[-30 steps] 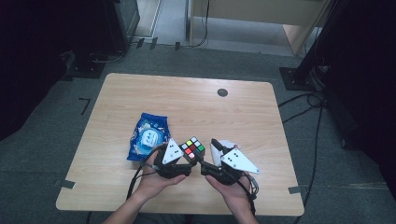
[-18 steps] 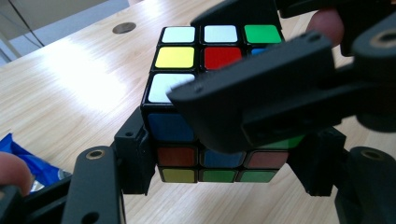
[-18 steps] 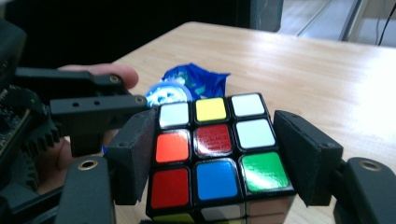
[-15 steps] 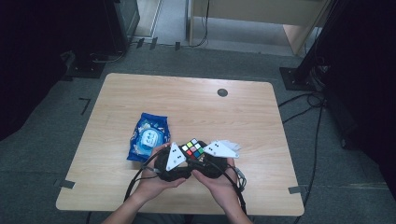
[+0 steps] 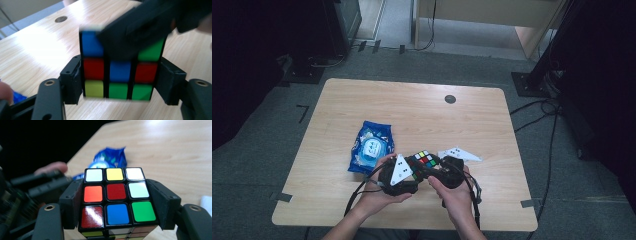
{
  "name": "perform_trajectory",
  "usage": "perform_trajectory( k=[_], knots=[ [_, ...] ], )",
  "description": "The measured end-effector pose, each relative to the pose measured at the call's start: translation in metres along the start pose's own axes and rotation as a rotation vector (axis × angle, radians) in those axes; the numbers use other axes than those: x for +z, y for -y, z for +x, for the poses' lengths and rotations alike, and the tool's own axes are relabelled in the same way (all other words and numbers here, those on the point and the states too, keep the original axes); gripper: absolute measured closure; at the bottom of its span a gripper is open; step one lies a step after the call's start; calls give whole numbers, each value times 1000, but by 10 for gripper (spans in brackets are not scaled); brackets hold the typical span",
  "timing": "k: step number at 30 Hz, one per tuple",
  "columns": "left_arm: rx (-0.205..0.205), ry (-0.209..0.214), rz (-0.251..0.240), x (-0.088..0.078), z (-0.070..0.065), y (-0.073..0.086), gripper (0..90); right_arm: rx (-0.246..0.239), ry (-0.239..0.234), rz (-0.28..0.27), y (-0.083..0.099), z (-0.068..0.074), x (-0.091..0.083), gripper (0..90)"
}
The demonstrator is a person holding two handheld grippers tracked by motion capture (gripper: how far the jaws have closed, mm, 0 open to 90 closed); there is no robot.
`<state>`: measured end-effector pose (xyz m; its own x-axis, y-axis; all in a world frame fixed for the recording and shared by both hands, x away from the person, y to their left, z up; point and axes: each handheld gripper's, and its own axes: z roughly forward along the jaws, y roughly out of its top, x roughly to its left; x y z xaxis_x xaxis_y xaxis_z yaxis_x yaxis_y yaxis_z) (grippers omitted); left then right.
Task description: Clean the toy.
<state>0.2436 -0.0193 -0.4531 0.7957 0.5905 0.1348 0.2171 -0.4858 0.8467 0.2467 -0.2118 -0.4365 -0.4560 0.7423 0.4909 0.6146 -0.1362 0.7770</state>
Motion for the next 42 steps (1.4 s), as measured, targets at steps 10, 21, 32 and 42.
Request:
perform_trajectory(
  k=[10,21,32,42],
  knots=[
    [-16,3,-48,-4,1,-1,309,-6,-15,-37,-1,9,-4,350],
    [-37,27,-82,-7,5,2,339,-80,-25,-56,3,13,1,343],
    [-135,18,-84,-12,35,11,341,-179,-14,-199,-10,4,-27,270],
    [-190,0,-94,-21,55,17,340,-335,260,-106,-8,-64,-36,350]
  ],
)
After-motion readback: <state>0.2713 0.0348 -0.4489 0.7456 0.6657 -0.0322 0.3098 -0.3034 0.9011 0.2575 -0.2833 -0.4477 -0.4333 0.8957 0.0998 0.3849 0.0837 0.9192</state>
